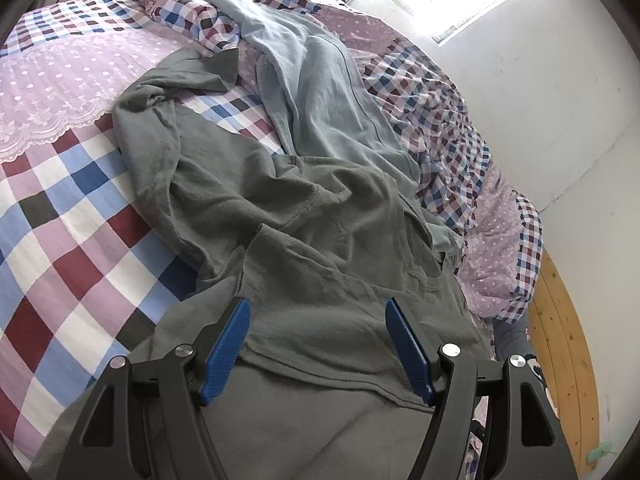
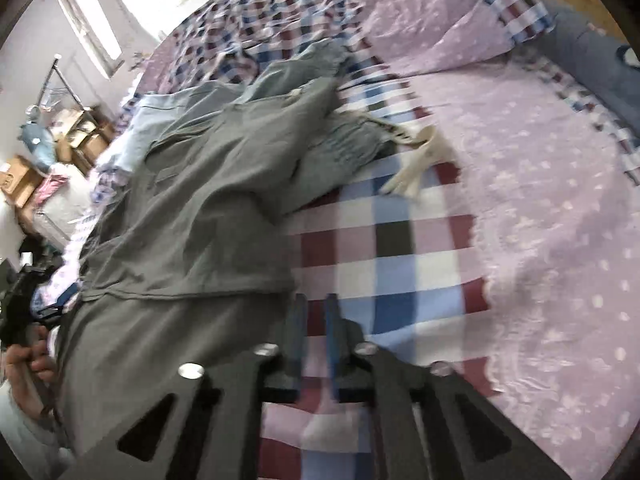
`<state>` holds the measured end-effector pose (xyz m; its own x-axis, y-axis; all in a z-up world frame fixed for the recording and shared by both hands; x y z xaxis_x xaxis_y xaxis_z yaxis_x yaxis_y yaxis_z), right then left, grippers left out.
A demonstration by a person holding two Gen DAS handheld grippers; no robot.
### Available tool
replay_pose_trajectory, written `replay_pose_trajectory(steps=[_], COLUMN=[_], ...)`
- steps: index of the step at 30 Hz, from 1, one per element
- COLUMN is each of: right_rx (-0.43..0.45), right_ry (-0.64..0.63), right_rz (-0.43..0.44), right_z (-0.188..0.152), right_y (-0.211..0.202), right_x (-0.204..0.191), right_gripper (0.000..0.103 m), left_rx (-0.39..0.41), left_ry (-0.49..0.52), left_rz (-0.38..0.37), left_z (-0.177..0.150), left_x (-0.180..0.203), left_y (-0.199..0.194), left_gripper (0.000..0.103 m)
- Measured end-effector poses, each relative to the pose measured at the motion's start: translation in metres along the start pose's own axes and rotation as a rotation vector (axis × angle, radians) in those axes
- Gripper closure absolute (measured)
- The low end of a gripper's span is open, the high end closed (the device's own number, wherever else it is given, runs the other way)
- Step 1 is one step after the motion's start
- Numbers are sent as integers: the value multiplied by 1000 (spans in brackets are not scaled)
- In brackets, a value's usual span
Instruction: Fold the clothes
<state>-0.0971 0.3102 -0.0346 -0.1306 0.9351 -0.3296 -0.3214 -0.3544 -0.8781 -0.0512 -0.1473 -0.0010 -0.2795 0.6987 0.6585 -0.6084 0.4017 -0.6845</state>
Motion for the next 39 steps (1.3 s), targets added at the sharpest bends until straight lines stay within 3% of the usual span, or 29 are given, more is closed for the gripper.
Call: replay_pose_trajectory(steps=[1, 2, 4, 11, 16, 17, 18, 19, 20, 24, 32, 36, 39], right_rx=[0, -1, -4, -20, -14, -14, -14, -21, -28, -37, 26, -12, -66], right_ry=[-8, -18, -38, -136, -152, -157, -162, -169, -177, -198, -352, -403, -388], right_rz=[14, 16, 21, -151, -133, -117, -109, -116, -125, -237, -750, -892, -887], right_z=[0, 1, 3, 12, 12, 13, 12, 12, 12, 11, 13, 15, 12], right_y=[2, 4, 9, 32, 37, 37, 37, 38, 39, 36, -10, 7, 30], right_x=[-3, -5, -11, -27, -35, -37, -38, -40, -42, -45, -52, -55, -38], right_gripper=[62, 61, 60, 56, 56, 58, 67, 89, 97, 99, 100, 100, 101], left_rx=[0, 0, 1, -6, -13, -13, -13, -12, -12, -15, -8, -5, 3], left_ry=[1, 6, 13, 10, 13, 13, 12, 9, 7, 2, 7, 0, -7], left_rz=[1, 3, 4, 5, 5, 4, 2, 0, -1, -10, -39, -40, -36], left_z=[0, -1, -1, -2, -4, -4, -4, -3, -3, -3, 0, 4, 9], left_x=[0, 1, 2, 1, 2, 2, 2, 2, 1, 2, 1, -5, -12], left_y=[0, 0, 0, 3, 5, 5, 4, 4, 4, 3, -12, -18, -24], left_gripper=[29, 29, 29, 29, 29, 29, 29, 29, 29, 29, 29, 29, 29])
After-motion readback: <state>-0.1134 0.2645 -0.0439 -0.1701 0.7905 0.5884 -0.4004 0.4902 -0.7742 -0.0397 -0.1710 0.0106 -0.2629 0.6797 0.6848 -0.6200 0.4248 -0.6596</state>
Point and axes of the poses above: each gripper's, at about its wrist camera, not at the fingertips, and y roughly the way its jaws point, x to its right, z to its top, the point moved 7 cm from there along y, roughly the way its jaws point, and after that the axes turned 15 degrees about -x, right-handed, at the moved point
